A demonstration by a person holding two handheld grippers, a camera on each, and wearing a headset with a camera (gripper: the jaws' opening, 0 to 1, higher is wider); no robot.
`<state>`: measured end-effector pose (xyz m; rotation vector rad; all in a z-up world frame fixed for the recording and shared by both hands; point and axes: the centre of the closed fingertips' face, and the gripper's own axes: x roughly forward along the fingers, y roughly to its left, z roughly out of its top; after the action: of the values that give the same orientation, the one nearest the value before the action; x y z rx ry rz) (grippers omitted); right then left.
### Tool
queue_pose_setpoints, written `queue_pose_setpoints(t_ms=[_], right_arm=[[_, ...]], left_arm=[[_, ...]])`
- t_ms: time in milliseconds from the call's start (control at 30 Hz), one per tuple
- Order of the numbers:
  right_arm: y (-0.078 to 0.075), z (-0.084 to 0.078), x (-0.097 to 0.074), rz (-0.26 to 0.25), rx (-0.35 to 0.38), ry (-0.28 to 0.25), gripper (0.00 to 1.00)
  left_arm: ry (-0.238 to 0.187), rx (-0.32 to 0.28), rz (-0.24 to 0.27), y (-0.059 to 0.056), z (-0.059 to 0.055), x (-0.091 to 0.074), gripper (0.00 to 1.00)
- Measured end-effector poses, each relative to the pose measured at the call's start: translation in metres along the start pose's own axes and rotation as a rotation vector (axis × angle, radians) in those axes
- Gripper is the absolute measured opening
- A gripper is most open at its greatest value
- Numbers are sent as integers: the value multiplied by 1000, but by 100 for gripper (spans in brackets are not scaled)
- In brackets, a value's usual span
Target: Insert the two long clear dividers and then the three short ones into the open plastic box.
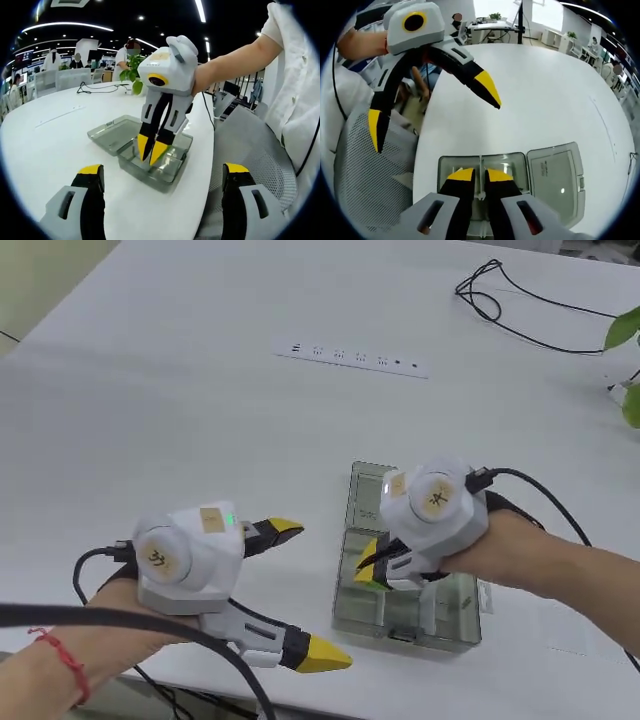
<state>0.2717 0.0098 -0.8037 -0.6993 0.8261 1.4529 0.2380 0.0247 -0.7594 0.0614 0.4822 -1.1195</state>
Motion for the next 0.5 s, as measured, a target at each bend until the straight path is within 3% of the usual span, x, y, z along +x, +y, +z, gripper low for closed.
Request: queue_pose_setpoints(t_ms=[500], right_arm=[[-1, 15, -43, -28, 55, -117, 22]], left_arm=[[0, -2, 2, -1, 1, 1, 100]])
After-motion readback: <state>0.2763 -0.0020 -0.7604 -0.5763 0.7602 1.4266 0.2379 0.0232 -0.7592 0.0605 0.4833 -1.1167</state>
